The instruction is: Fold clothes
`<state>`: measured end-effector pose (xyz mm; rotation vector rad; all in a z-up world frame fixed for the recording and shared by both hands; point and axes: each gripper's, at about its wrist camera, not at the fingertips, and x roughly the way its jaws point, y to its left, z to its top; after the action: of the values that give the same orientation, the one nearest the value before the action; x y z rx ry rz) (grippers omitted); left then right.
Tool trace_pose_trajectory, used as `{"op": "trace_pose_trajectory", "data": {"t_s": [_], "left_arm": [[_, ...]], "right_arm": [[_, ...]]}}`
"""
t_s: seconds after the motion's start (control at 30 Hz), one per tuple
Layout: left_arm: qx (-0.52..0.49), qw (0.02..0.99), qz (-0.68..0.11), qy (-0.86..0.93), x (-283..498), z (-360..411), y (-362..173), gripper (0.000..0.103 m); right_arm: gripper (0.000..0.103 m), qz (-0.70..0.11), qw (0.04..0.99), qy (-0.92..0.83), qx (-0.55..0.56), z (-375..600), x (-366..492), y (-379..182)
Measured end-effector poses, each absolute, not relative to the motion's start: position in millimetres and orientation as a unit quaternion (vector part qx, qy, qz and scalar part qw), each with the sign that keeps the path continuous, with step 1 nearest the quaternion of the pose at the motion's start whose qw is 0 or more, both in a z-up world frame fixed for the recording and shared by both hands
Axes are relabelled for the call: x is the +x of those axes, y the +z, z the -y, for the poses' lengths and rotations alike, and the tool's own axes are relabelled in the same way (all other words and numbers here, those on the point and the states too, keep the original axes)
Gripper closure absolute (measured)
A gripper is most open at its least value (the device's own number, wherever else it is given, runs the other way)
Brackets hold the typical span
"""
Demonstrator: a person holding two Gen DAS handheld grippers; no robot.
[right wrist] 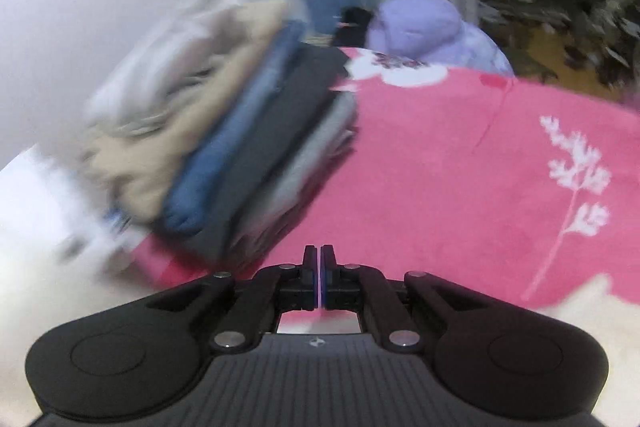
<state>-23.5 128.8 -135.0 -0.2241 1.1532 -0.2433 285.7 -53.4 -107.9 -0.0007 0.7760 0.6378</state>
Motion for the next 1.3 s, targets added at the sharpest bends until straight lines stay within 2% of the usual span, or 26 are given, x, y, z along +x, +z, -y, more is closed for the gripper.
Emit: {"op": "trace_pose_trajectory", "data": {"t_s": [0.1, 0.27, 0.3, 0.33, 0.4, 0.43, 0.57, 0.63, 0.7, 0.83, 1.0, 1.2, 1.3], "left_arm": [[-0.101, 0.824, -0.546, -0.117, -22.0, -128.3, -134.8, 0.090], [-0.070, 0.820, -0.553, -0.128, -19.0, -121.3, -131.6, 0.089], [-0.063, 0.817, -0.557, -0.135, -17.4, -119.4, -129.8, 0.087], [-0.057, 0.814, -0.561, -0.142, -16.1, -118.0, -128.1, 0.081], [-0.057, 0.805, -0.569, -0.155, -15.1, -118.2, -125.9, 0.071], [-0.056, 0.802, -0.573, -0.161, -15.0, -118.4, -125.0, 0.069], [-0.046, 0.789, -0.584, -0.187, -25.9, -119.0, -124.9, 0.068], [-0.039, 0.781, -0.590, -0.202, -33.2, -120.0, -124.9, 0.068], [-0.030, 0.776, -0.591, -0.216, -41.1, -120.9, -125.8, 0.068], [-0.035, 0.779, -0.588, -0.217, -56.9, -124.7, -132.2, 0.068], [-0.046, 0.777, -0.590, -0.212, -62.8, -121.2, -133.3, 0.068], [-0.041, 0.792, -0.574, -0.202, -70.9, -120.6, -136.0, 0.071], [-0.036, 0.800, -0.566, -0.196, -76.2, -120.7, -135.6, 0.073]], "right_arm": [[0.100, -0.400, 0.846, 0.347, -0.056, 52.0, 250.0, -103.8], [0.096, -0.458, 0.818, 0.339, -0.081, 29.5, 242.4, -158.7], [0.096, -0.460, 0.822, 0.330, -0.054, 31.4, 245.5, -165.2], [0.095, -0.456, 0.827, 0.329, -0.013, 43.2, 243.0, -159.4], [0.089, -0.446, 0.829, 0.332, 0.057, 73.9, 228.9, -139.4], [0.089, -0.441, 0.828, 0.333, 0.092, 89.3, 221.9, -129.4], [0.085, -0.422, 0.840, 0.329, 0.090, 168.4, 150.9, -87.8], [0.075, -0.437, 0.839, 0.305, 0.111, 211.5, 110.0, -78.3], [0.073, -0.452, 0.838, 0.276, 0.132, 252.3, 68.1, -72.8], [0.067, -0.491, 0.838, 0.176, 0.160, 313.3, -19.8, -92.1], [0.066, -0.534, 0.824, 0.069, 0.176, 346.1, -96.7, -127.9], [0.064, -0.540, 0.800, 0.059, 0.255, 352.1, -123.1, -161.7], [0.068, -0.550, 0.775, 0.074, 0.302, 349.3, -137.5, -173.9]]}}
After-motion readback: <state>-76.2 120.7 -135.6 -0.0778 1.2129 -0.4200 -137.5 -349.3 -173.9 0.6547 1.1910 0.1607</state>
